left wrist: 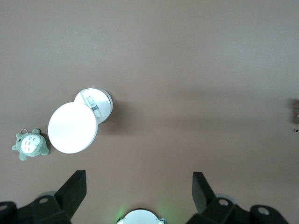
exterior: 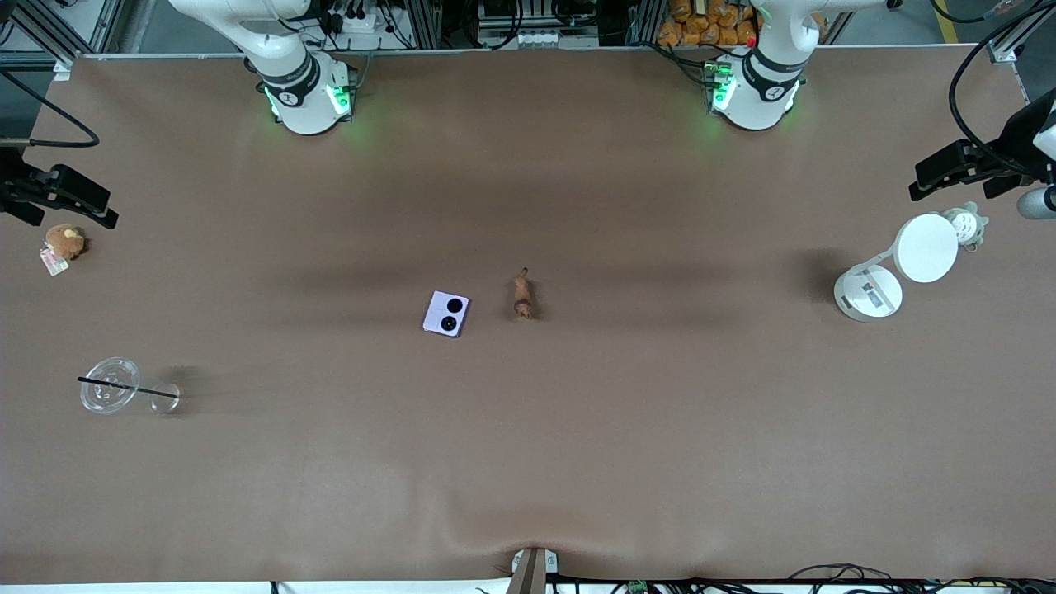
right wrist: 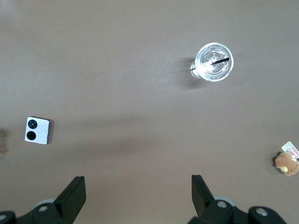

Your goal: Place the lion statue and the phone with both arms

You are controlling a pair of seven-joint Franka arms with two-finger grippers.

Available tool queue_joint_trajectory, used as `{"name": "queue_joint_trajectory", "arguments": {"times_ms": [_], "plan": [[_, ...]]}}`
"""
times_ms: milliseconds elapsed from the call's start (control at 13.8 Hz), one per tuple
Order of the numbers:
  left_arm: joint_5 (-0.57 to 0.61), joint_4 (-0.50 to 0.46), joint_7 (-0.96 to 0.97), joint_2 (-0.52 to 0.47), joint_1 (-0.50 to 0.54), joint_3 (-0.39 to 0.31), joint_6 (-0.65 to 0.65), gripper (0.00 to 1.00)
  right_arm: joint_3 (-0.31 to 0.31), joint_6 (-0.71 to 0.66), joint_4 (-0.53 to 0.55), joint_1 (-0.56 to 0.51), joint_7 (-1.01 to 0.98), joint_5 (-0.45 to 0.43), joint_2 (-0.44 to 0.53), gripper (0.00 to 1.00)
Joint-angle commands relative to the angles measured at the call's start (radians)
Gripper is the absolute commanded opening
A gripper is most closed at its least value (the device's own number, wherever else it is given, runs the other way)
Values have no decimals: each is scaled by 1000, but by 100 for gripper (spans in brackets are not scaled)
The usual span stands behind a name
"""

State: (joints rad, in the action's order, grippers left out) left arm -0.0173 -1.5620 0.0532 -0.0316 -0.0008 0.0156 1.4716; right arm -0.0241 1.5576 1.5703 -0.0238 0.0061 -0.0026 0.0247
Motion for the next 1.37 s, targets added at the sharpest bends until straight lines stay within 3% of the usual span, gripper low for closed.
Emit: {"name": "queue_joint_trajectory", "arguments": {"times_ms": [0,651,940,1301], "plan": [[-18,22,-18,10,7,3,-10,100,-4,2,10,-2,-15,15,7,100],[-47,16,0,114,-33,30,-8,100,-4,4,10,-2,-15,15,4,100],[-69,17,17,192,-134,40,42,100,-4,5,10,-1,-14,15,4,100],[-78,19,274,288,-376,43,198,100,-4,5,10,-1,-14,16,3,100]]}}
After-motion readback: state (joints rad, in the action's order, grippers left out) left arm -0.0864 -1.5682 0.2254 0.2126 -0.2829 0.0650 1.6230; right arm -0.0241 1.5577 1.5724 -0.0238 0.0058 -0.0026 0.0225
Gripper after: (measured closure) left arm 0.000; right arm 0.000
